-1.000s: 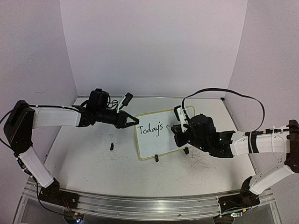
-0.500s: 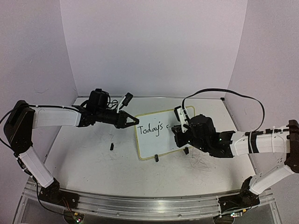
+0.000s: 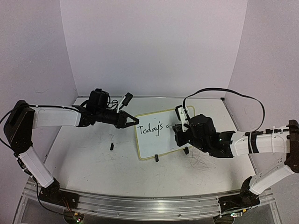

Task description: Write a sentence on the whiteboard

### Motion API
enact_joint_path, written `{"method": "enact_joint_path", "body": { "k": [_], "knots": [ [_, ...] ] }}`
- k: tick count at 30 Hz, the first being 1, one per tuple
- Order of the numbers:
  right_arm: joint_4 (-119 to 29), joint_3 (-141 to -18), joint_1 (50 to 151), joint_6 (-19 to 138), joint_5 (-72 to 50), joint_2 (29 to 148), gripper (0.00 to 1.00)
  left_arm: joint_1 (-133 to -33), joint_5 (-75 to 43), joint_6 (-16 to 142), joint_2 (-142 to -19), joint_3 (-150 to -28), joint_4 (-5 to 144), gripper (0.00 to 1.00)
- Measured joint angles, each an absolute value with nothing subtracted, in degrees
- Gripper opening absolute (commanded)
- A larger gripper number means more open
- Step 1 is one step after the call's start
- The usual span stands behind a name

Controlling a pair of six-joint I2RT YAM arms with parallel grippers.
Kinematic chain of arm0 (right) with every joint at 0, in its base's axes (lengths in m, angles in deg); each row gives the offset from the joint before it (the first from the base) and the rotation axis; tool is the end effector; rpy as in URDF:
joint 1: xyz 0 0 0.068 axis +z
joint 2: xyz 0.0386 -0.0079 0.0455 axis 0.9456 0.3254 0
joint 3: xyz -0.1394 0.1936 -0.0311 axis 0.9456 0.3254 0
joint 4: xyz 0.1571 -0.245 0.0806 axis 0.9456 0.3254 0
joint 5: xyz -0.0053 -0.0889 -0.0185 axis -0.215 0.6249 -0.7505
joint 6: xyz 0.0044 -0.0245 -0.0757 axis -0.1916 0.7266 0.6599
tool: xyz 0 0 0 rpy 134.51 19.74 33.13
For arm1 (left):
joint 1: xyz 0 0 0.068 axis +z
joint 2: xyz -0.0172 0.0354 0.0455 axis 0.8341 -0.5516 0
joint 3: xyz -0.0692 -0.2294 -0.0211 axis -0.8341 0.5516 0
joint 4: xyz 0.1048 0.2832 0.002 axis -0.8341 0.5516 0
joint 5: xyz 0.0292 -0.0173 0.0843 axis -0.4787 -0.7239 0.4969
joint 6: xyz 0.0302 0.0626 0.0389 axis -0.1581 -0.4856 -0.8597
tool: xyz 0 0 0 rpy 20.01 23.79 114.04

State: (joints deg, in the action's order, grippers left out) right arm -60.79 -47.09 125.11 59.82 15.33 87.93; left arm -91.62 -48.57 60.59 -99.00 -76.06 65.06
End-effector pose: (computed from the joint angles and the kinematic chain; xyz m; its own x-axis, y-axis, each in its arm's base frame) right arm 0.2386 0.2924 0.1659 -0.2776 -0.2072 -0.9381 -0.5681 0.8229 -0.0136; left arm 0.3163 -0.2771 0.1720 -0.5249 0.2174 -0.8230 0.8334 0.3278 -0.4449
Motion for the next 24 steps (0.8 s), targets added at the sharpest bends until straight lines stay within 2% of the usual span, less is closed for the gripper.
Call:
{"method": "enact_joint_path", "body": {
  "k": [24],
  "knots": [
    [-62.01, -47.09, 125.1, 59.71, 16.02, 87.93, 0.0, -91.62, -48.57, 60.59, -98.98, -76.06, 65.06, 0.0]
  ]
}}
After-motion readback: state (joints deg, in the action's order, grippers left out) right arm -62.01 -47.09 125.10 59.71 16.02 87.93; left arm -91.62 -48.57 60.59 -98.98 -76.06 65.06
